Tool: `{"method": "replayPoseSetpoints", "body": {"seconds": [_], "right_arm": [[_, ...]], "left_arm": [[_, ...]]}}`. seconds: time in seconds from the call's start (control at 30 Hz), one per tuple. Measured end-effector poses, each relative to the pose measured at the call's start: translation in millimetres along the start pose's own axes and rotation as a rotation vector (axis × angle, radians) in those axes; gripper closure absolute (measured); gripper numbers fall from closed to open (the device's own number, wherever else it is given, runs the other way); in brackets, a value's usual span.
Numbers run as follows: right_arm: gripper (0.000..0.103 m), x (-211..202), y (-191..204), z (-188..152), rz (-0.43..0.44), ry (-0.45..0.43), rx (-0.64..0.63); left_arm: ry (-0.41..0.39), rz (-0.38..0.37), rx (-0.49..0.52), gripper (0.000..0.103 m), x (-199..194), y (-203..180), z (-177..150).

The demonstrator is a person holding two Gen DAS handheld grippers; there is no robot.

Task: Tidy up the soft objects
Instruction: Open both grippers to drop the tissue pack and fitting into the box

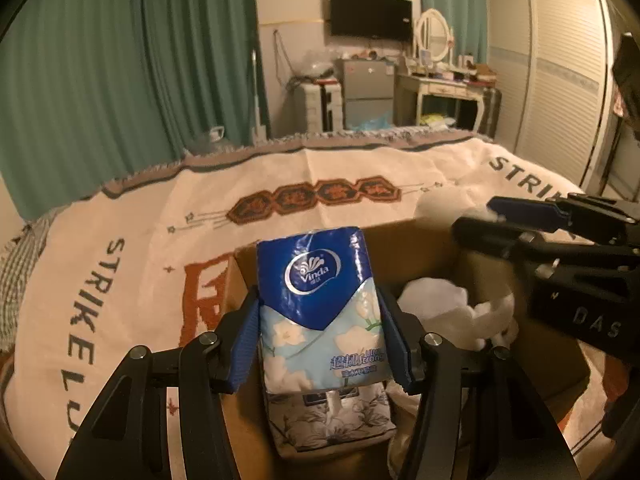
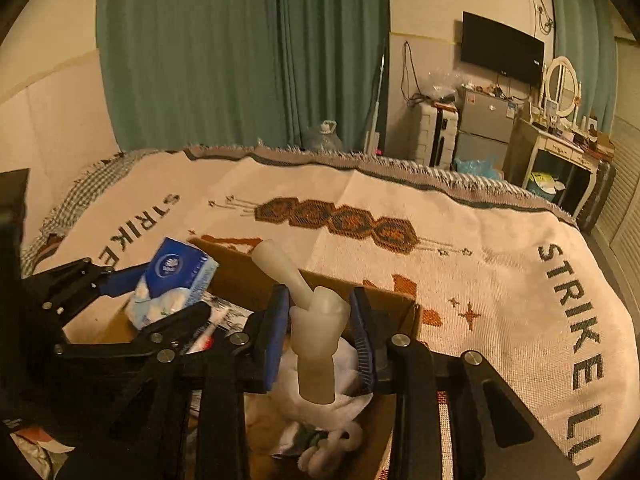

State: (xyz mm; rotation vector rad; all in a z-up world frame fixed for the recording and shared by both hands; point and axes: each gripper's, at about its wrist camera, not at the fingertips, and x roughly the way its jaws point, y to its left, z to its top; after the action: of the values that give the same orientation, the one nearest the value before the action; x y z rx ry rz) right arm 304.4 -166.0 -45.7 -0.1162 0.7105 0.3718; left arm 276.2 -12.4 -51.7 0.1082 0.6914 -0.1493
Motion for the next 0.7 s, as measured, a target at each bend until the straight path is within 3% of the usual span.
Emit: {"method": "replayPoseSetpoints", "body": {"seconds": [0.07, 0.17, 0.33, 0.53, 0.6, 0.7], "right_arm": [[0.046, -4, -3, -1, -0.009, -0.008, 0.016], [0.046, -20, -3, 1, -0.025, -0.024, 0.023], [0.045, -85, 0, 11, -0.061, -0.101, 0.026], [0.043, -201, 17, 21, -0.123, -0.228, -0.003], [0.041, -244, 28, 20, -0.155, -0.288, -0.029], [0.03, -303, 47, 16, -0.171, -0.366, -0.049]], "left_arm": [[-0.004, 0.017, 0.008, 0.046, -3, -1, 4], [-0.006, 0.041, 0.019, 0.024, -13, -4, 9], [-0.061, 0.078, 0.016, 0.023, -63, -12, 21], [-0.231, 0.085, -0.01, 0.023, -172, -13, 41], [-0.301, 0.097, -0.002, 0.014, -214, -16, 43], [-0.41, 0.111, -0.006, 0.012, -269, -18, 41]]}}
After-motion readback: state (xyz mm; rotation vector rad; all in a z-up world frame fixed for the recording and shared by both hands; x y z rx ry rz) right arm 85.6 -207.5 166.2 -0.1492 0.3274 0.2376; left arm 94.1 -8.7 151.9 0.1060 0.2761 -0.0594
